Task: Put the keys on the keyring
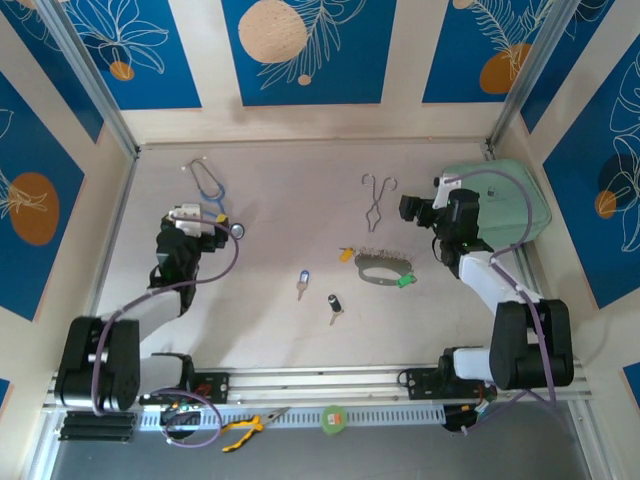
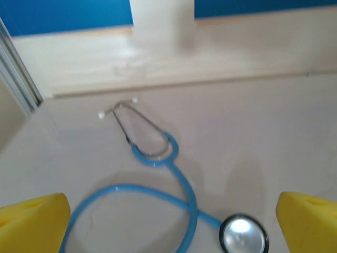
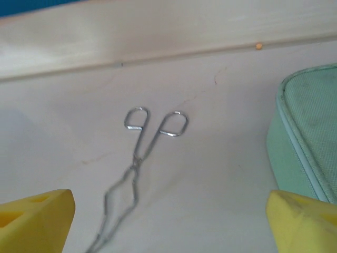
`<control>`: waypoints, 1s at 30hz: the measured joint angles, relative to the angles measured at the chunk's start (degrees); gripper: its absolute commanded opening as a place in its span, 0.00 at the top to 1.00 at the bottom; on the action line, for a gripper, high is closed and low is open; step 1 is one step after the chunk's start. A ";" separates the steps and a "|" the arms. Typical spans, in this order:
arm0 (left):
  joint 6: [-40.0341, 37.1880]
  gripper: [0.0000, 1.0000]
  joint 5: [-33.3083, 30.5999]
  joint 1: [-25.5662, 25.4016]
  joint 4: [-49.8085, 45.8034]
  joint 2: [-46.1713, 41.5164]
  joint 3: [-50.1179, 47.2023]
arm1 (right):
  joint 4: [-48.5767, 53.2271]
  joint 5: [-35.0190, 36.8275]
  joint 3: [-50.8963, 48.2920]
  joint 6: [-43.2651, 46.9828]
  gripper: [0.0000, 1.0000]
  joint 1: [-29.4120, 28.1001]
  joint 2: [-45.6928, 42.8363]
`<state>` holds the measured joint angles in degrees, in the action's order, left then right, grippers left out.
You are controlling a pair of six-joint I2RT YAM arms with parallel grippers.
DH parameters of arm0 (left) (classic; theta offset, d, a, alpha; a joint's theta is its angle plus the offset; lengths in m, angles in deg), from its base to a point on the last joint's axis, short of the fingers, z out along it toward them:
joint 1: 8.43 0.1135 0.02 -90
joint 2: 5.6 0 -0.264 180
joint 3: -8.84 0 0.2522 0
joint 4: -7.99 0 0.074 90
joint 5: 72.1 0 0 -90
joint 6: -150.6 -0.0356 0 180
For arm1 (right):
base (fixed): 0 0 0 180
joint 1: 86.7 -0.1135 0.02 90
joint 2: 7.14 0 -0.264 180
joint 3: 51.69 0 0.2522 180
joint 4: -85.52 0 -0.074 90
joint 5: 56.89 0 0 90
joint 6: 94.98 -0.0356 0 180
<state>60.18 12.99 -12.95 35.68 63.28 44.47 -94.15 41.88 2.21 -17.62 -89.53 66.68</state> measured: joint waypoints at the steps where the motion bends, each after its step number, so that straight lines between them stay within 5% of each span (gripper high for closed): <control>1: 0.66 0.00 0.24 0.00 -1.64 -1.88 0.72 | 2.60 0.48 0.66 -1.62 0.09 -0.61 -0.59; 8: 7.54 0.00 4.94 -2.10 -13.60 -8.46 6.49 | 24.37 1.14 3.78 -12.13 0.23 -6.32 -1.18; 14: 13.42 0.01 6.56 -10.27 -19.52 -7.23 7.43 | 36.79 -1.09 7.21 -15.93 0.38 -12.44 -1.05; 21: 19.69 0.04 6.14 -21.81 -24.11 1.20 12.90 | 43.82 -4.24 12.98 -15.19 0.49 -16.22 4.70; 30: 26.14 0.05 5.22 -31.74 -24.33 11.85 17.09 | 46.58 -5.27 14.86 -16.20 0.70 -13.18 11.69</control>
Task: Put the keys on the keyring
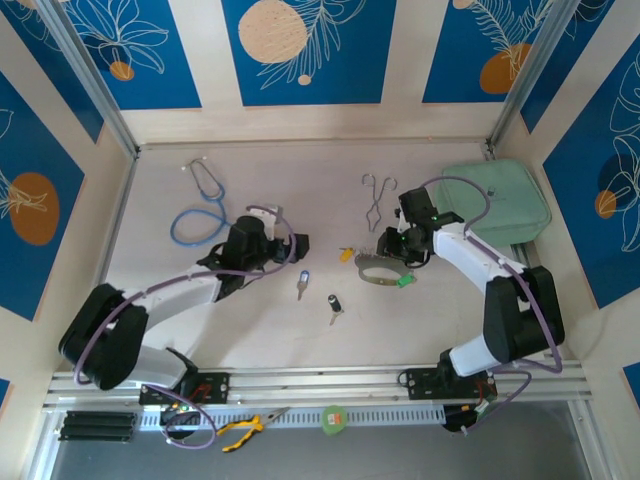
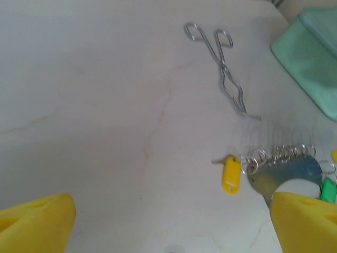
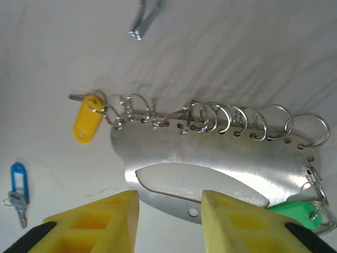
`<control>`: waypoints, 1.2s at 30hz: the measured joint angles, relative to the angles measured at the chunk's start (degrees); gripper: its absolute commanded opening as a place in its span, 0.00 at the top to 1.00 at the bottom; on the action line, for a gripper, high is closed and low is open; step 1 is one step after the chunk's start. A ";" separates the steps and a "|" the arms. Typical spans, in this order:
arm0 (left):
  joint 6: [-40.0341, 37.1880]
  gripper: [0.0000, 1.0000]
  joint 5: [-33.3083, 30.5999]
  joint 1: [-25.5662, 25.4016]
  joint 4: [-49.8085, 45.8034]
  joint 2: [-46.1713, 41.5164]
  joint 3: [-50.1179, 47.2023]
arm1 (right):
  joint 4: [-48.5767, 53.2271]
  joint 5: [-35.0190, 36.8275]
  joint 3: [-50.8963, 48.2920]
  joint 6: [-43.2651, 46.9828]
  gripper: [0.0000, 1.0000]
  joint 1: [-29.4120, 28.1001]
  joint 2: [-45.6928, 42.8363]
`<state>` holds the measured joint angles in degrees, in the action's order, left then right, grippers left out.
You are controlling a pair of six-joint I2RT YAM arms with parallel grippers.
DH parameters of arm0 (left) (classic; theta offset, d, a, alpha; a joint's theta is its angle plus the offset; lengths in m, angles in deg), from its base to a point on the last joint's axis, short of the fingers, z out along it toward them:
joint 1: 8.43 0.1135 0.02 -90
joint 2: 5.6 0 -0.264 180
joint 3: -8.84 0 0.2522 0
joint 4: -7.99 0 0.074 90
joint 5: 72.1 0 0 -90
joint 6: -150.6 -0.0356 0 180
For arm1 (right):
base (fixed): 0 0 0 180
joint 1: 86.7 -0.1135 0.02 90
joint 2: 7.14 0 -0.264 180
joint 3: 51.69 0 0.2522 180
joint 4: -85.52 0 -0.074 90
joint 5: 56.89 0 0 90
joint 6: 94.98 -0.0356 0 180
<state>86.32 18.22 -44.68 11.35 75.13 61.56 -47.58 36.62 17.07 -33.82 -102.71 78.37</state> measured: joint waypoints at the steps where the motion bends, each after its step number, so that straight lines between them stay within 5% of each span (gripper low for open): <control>1: 0.48 0.05 -0.24 -0.81 0.04 0.94 0.13 | 0.04 0.11 0.22 -0.20 0.74 0.02 0.90; 36: 2.34 0.05 -2.32 -3.65 2.14 4.26 2.10 | -2.14 0.72 5.01 -2.75 0.87 0.02 13.86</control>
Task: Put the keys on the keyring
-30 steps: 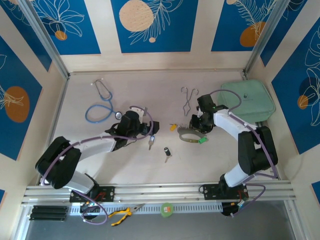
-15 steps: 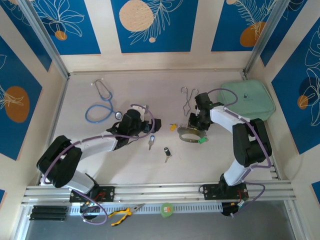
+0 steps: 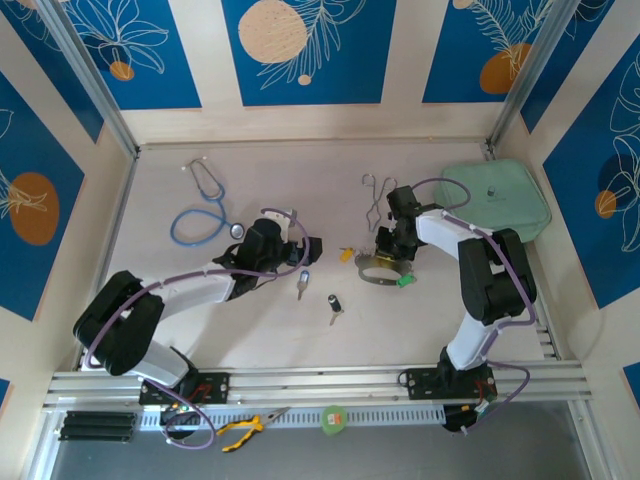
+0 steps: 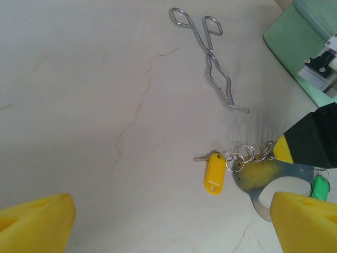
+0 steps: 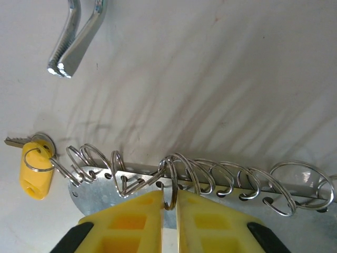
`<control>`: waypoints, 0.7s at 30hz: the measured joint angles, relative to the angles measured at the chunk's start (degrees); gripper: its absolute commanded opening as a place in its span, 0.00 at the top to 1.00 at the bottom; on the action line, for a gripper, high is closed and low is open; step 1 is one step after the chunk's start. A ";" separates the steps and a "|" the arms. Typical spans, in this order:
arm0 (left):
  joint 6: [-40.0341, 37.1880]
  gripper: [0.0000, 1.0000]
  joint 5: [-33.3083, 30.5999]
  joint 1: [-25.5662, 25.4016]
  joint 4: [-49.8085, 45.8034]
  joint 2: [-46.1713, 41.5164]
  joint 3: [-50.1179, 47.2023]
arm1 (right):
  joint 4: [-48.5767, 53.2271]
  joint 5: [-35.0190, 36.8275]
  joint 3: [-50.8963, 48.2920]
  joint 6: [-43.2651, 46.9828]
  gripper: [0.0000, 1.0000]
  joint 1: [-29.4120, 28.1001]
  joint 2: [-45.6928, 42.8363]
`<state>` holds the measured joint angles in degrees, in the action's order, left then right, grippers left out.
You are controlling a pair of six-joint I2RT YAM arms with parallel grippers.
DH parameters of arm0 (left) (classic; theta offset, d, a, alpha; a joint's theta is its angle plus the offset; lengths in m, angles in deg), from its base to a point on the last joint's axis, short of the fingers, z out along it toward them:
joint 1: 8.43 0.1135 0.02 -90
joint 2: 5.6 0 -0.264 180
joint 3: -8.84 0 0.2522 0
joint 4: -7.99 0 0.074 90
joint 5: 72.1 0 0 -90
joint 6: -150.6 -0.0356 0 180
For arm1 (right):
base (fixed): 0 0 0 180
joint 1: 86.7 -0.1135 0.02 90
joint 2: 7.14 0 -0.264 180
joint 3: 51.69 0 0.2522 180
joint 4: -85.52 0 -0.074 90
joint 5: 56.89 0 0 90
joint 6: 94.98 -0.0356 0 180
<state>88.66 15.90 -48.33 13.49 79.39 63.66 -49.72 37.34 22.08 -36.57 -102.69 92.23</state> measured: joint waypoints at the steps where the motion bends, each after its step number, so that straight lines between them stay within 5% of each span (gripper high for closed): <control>1: 0.00 0.05 0.00 0.00 0.00 0.00 0.00 | -0.04 0.00 0.02 0.00 0.87 0.00 0.09; 8: 0.15 0.05 -0.74 -0.04 -0.02 -0.07 -0.20 | -0.09 0.00 0.63 0.07 0.88 0.00 0.26; 13: 0.15 0.05 -1.09 -0.04 0.00 -0.20 -0.44 | -0.11 -0.15 0.79 0.59 1.00 0.00 0.26; 21: -1.44 0.05 -3.08 -0.13 -0.28 -2.71 -1.05 | 0.79 1.66 0.90 3.56 1.00 -1.68 -1.55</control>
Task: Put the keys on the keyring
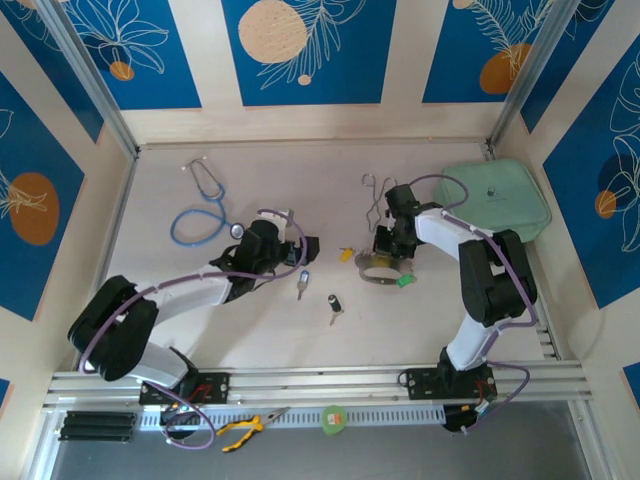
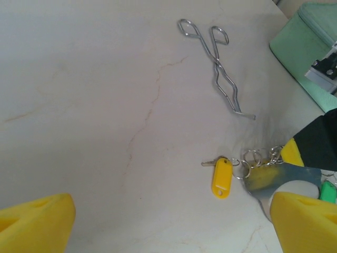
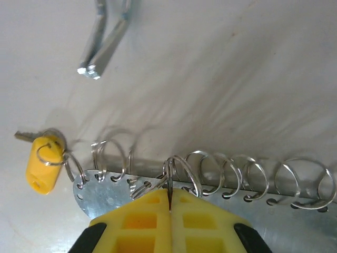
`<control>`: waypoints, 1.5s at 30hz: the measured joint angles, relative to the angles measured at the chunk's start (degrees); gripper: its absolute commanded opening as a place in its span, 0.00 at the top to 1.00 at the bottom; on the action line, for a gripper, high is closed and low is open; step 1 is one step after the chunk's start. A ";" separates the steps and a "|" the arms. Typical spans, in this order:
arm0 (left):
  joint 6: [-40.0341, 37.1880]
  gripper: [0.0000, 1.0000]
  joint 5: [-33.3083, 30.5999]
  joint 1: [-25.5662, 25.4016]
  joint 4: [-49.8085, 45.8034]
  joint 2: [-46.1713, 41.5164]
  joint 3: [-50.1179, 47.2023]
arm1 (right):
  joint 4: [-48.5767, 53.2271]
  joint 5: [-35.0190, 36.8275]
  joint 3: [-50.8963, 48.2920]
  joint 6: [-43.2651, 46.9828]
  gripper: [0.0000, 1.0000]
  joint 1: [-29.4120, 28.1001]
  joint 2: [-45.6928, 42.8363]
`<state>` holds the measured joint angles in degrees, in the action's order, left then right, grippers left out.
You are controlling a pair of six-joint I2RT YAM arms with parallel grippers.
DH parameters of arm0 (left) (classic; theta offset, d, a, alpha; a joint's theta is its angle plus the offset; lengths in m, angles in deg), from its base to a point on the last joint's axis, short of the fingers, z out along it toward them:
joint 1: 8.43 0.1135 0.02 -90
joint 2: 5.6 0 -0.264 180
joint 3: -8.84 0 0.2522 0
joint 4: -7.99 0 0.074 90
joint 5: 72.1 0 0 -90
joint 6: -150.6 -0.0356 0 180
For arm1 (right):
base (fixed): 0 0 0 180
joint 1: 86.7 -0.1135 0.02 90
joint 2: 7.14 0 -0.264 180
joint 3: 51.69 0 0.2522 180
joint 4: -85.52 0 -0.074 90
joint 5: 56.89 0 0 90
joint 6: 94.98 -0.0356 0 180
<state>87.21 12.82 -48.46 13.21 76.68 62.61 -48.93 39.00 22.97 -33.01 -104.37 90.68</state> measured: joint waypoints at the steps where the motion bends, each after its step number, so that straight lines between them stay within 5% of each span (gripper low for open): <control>1: -0.66 0.04 -0.52 -0.02 -0.17 -0.55 -0.02 | 0.22 0.39 0.00 0.76 1.00 -0.68 -0.96; 14: -12.24 0.07 -5.09 -0.02 -2.29 -3.96 -0.37 | -5.38 2.21 -4.98 15.47 1.00 -13.18 -12.57; 24: -28.44 0.22 -3.04 -0.02 -1.90 -10.08 -2.45 | -20.90 -11.23 -15.19 32.13 1.00 -13.40 -24.55; 31: -42.88 0.41 6.27 -0.07 -2.47 -14.45 -3.58 | -24.90 -19.56 -16.85 41.86 1.00 -13.38 -26.82; 45: -58.07 0.47 22.58 -0.17 -9.66 -16.33 -4.50 | -23.02 -25.38 -16.85 52.94 1.00 -15.06 -24.94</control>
<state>29.14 35.40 -48.64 3.55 60.35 58.11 -71.95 13.62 6.12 19.93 -119.43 65.74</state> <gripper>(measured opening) 0.534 0.050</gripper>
